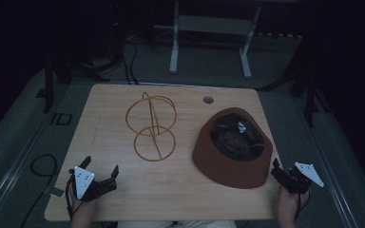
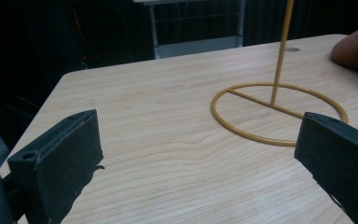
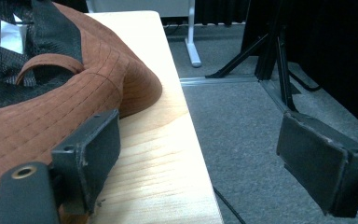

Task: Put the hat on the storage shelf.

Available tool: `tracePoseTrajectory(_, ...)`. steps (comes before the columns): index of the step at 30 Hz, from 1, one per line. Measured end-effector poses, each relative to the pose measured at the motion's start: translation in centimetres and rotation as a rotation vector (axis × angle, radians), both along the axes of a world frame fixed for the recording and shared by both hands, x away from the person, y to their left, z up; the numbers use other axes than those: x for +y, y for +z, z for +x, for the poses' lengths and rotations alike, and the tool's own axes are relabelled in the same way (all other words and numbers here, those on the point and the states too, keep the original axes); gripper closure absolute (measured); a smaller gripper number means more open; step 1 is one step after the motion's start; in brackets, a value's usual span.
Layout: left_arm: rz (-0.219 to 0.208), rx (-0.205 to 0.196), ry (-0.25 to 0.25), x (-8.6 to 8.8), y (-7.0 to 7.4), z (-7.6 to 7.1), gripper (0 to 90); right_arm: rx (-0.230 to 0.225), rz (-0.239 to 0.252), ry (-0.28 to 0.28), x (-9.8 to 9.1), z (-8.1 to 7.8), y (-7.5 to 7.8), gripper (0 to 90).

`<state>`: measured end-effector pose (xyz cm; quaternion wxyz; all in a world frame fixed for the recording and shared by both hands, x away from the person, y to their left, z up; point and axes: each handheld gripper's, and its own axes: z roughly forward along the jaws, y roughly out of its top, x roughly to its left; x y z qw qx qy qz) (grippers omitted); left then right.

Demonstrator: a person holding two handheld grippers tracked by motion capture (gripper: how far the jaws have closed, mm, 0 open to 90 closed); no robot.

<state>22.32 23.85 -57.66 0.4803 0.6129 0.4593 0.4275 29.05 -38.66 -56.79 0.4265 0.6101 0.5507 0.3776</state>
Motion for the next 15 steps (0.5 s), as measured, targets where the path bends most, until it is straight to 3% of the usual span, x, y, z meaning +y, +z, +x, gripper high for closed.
tracePoseTrajectory(8,-0.012,-0.019,-0.018,-0.18,0.10,0.06,1.2,0.008,0.018,0.016,-0.01,-0.09,0.01,13.6)
tracePoseTrajectory(14,-0.031,-0.012,-0.042,-0.15,0.23,-0.07,1.2,0.039,0.028,0.085,0.12,0.11,0.10,13.6)
tracePoseTrajectory(15,-0.045,-0.008,-0.052,-0.16,0.31,-0.11,1.2,0.047,0.059,0.094,0.16,-0.01,0.39,13.5)
